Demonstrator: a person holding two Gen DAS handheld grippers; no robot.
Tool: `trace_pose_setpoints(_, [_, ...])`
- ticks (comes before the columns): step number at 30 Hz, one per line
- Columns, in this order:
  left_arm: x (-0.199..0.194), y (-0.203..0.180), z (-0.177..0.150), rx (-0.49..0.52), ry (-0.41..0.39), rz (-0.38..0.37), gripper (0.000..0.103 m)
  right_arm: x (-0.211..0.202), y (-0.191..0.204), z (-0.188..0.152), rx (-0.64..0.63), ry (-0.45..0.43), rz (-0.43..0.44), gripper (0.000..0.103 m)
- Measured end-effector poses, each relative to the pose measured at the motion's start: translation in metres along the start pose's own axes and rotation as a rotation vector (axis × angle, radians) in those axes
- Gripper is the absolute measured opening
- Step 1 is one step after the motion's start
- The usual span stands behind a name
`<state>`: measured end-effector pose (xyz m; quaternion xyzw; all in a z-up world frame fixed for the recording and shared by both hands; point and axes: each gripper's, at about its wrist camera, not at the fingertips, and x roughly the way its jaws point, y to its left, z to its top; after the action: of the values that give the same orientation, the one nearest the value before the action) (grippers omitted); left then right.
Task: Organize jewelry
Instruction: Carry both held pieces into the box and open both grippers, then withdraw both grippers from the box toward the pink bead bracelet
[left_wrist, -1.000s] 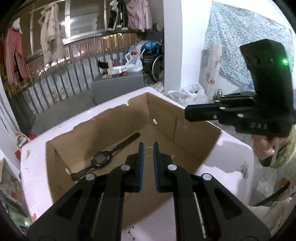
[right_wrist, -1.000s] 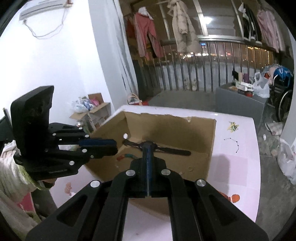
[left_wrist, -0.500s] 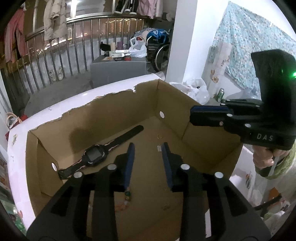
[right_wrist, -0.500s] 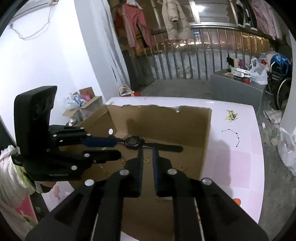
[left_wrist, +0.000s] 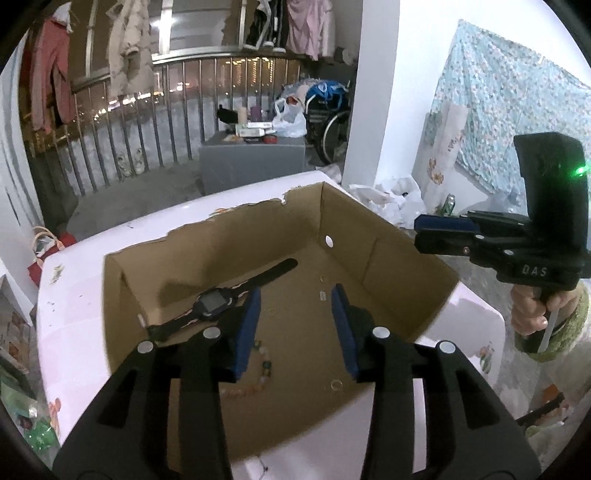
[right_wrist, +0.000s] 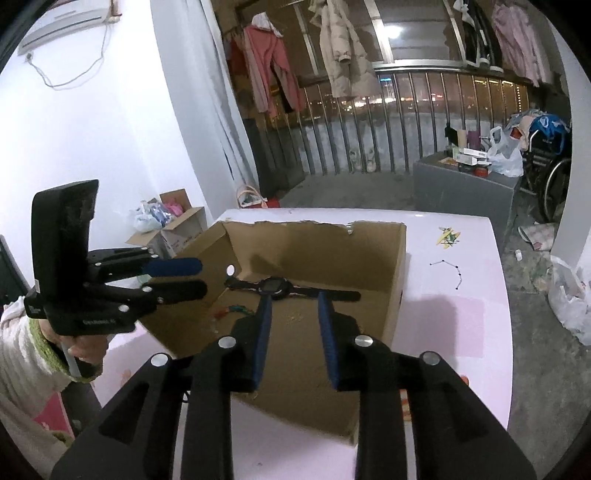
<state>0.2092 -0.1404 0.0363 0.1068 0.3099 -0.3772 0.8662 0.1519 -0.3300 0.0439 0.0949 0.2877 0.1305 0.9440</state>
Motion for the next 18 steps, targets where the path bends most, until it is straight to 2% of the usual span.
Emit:
trace_pose_setpoints(9, [-0.069, -0.013, -0.047, -0.011, -0.038, 0.048, 0.041, -0.040, 0.023, -0.028, -0.019, -0.032, 0.014, 0.026])
trace_pose_setpoints(18, [-0.098, -0.011, -0.116, -0.060, 0.015, 0.057, 0.041, -0.035, 0.057, -0.059, -0.091, 0.018, 0.083, 0.026])
